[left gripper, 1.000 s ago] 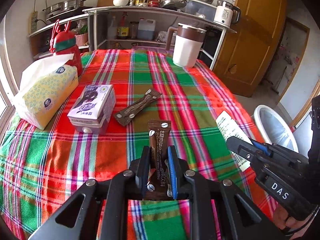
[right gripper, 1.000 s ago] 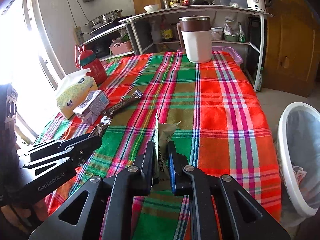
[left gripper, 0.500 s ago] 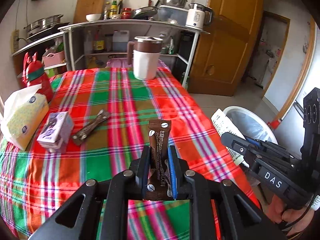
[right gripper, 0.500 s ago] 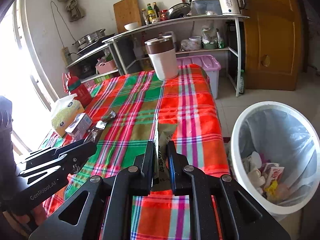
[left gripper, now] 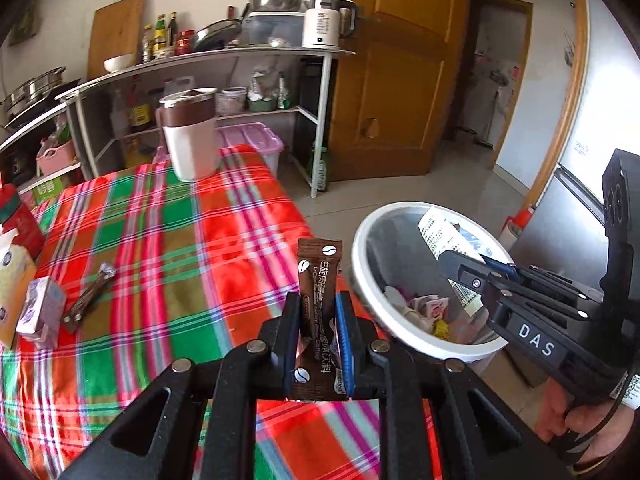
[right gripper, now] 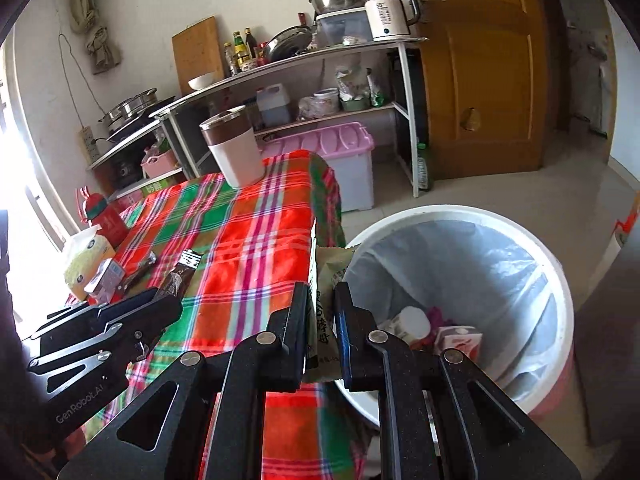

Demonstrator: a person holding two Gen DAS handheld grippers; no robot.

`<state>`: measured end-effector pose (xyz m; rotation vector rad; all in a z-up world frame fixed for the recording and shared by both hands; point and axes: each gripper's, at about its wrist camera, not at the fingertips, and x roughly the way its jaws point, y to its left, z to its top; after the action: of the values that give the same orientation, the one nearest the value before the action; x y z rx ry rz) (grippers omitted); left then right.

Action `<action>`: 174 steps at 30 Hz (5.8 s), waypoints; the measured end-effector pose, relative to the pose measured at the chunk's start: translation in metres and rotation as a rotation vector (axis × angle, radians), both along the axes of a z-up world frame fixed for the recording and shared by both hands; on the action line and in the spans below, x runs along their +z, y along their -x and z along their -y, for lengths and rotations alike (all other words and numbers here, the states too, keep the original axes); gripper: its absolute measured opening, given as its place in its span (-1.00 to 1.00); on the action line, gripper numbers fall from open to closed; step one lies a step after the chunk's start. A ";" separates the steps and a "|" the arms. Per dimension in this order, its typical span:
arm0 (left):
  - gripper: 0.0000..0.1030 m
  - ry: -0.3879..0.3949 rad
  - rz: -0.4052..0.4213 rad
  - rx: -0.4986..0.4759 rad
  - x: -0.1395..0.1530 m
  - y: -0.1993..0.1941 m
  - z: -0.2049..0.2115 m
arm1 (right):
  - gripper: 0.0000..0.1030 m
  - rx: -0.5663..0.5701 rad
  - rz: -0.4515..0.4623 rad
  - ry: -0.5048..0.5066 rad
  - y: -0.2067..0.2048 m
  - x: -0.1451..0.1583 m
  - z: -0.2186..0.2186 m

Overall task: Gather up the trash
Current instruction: 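Carry the brown wrapper and pale scrap with both tools over the bin, then open both tools, releasing the wrappers into the bin, then move both tools back over the table toward the milk carton and wrapper, then grasp the purple-printed milk carton with the left tool while the right tool grasps a brown wrapper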

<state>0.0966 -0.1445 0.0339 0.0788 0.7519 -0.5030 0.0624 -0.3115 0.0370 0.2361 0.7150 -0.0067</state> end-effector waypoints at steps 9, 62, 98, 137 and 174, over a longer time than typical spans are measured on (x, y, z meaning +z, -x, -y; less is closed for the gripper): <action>-0.63 -0.018 -0.019 -0.066 -0.005 -0.004 0.048 | -0.73 -0.073 -0.030 0.015 0.005 -0.010 0.041; 0.16 -0.031 -0.040 -0.082 -0.013 -0.002 0.077 | -0.13 -0.185 -0.101 0.018 0.010 -0.027 0.082; 0.25 0.002 0.030 0.274 0.000 -0.002 -0.123 | 0.08 0.102 -0.025 0.017 -0.026 -0.005 -0.088; 0.23 0.006 -0.118 0.468 -0.058 -0.088 -0.272 | 0.10 0.300 -0.144 0.000 -0.141 -0.042 -0.234; 0.15 0.048 -0.160 0.508 -0.066 -0.084 -0.294 | -0.85 0.378 -0.154 0.014 -0.163 -0.064 -0.289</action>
<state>0.1802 0.1496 -0.0316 -0.1967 0.8800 -0.0419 0.2253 -0.0226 -0.0265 0.0846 0.9039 0.3331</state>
